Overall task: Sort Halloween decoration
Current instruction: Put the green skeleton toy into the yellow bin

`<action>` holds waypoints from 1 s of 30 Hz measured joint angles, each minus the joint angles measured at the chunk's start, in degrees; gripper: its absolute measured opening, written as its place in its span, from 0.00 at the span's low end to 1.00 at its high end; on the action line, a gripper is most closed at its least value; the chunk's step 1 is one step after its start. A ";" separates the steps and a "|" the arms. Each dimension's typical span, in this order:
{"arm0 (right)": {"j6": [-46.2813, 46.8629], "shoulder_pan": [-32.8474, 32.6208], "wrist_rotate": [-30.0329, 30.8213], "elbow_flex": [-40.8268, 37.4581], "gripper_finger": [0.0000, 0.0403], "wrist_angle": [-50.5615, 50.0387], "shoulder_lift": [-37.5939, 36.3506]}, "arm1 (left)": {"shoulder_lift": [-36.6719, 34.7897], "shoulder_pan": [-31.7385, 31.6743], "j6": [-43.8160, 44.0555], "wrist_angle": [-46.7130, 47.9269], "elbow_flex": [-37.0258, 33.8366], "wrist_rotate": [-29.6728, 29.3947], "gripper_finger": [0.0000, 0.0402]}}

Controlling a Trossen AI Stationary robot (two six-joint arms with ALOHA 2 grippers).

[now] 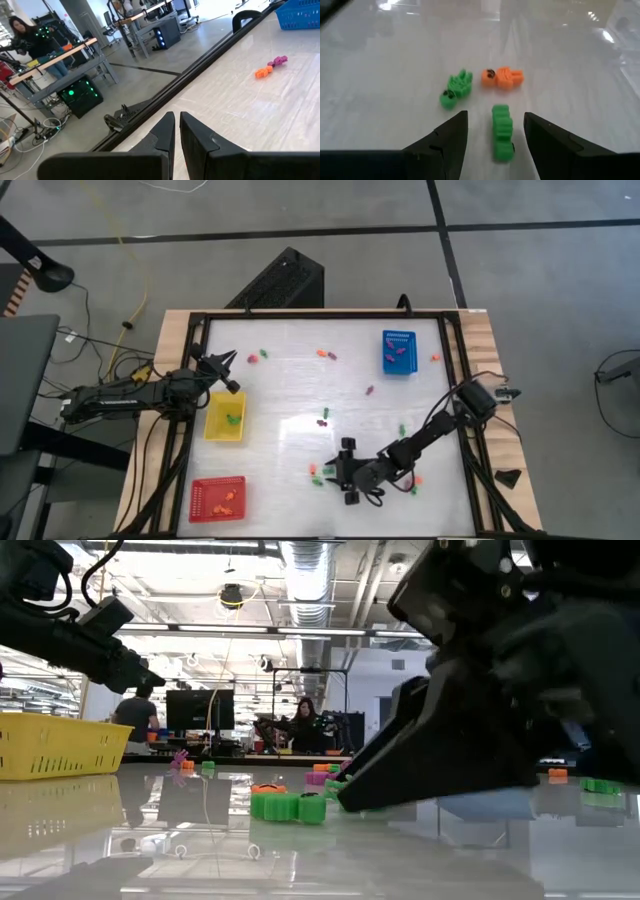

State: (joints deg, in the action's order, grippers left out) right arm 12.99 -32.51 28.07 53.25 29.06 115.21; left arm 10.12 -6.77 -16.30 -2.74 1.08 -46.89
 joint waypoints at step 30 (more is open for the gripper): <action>-8.66 5.32 -1.32 2.62 0.15 -0.16 -0.02 | -0.01 0.00 -0.01 0.00 0.01 0.01 0.04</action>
State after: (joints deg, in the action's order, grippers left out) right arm 4.34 -27.19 26.75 55.87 28.89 115.20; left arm 10.11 -6.78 -16.32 -2.74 1.09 -46.87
